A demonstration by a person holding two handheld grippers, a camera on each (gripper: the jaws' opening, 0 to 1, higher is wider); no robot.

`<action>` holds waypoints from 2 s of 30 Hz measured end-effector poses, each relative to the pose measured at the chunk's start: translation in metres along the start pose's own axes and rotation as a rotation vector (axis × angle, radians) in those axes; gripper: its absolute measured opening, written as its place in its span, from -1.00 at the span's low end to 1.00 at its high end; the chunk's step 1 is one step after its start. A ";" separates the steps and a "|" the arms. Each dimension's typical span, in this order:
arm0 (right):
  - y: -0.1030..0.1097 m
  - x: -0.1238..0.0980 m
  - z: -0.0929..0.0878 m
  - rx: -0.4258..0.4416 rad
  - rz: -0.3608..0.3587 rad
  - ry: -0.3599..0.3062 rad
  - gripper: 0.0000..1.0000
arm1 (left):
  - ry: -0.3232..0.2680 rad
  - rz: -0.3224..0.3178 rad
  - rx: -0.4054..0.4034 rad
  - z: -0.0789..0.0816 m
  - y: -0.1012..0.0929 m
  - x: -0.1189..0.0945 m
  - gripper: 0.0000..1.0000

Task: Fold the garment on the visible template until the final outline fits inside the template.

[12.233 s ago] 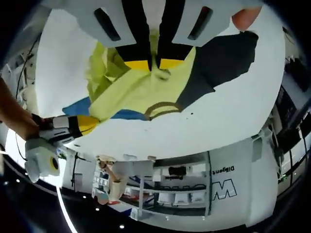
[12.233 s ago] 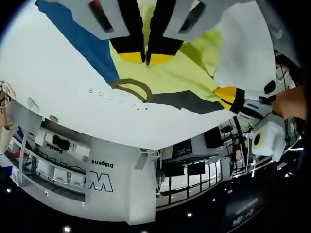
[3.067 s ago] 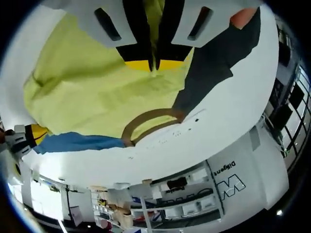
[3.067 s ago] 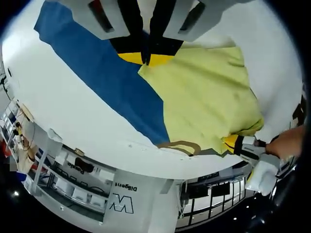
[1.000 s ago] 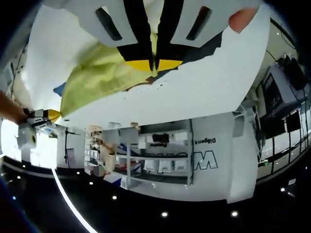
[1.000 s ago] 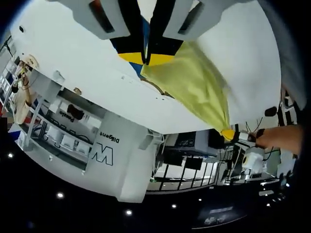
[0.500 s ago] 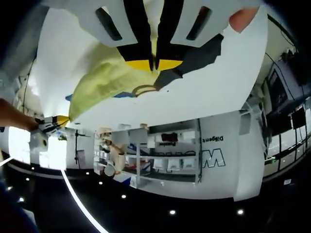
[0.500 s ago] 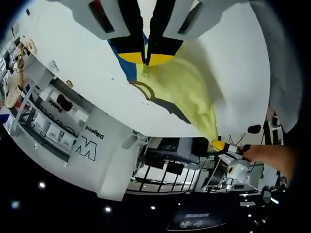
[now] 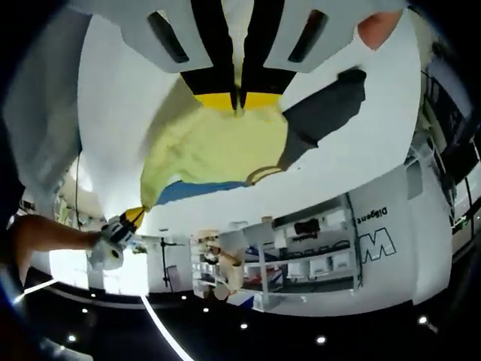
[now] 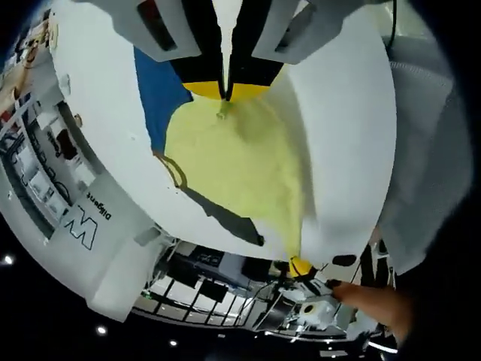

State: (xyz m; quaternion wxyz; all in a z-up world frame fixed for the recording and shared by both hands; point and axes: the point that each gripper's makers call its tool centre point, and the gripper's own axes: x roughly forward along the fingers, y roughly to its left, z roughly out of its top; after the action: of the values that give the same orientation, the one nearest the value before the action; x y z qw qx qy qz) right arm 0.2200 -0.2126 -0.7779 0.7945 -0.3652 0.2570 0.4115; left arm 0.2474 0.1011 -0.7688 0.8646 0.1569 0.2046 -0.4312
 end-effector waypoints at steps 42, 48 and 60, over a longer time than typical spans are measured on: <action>0.144 -0.014 -0.067 -0.192 0.419 0.263 -1.00 | 0.164 -0.225 0.170 -0.110 -0.100 -0.043 -1.00; 0.148 -0.016 -0.068 -0.210 0.448 0.272 -1.00 | 0.133 -0.245 0.153 -0.108 -0.103 -0.046 -1.00; 0.135 -0.014 -0.071 -0.240 0.438 0.296 -1.00 | 0.169 -0.261 0.221 -0.117 -0.097 -0.030 -1.00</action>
State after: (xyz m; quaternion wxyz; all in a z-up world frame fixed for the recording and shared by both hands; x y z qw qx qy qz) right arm 0.0916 -0.2226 -0.8605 0.5918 -0.4482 0.3923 0.5431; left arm 0.1273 0.1173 -0.8647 0.7588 0.2585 0.2464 -0.5447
